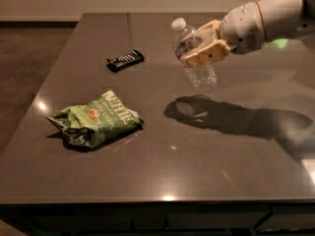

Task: Place water bottle upright

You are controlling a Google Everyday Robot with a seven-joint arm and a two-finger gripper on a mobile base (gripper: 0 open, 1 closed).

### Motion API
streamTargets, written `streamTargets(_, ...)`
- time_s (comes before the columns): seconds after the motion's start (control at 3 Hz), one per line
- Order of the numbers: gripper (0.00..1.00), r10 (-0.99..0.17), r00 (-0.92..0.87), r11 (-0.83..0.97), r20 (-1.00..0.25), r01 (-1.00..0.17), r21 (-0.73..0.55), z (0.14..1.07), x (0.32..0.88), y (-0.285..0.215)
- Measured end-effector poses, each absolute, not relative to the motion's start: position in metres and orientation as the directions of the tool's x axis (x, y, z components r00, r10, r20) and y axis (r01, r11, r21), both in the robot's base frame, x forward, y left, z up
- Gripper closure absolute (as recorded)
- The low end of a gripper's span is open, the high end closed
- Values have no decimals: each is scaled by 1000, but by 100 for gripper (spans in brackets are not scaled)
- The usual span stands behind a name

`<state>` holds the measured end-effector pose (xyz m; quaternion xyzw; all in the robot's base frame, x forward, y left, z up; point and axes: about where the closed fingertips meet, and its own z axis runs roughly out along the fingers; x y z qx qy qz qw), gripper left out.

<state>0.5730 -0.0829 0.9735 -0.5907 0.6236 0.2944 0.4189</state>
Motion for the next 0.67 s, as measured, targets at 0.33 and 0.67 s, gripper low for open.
streamTargets(0.33,100,-385,36,165,-922,-980,-107,973,576,-87)
streamTargets(0.67,100,-263,25,184,-965,-980,-75,969,582,-92)
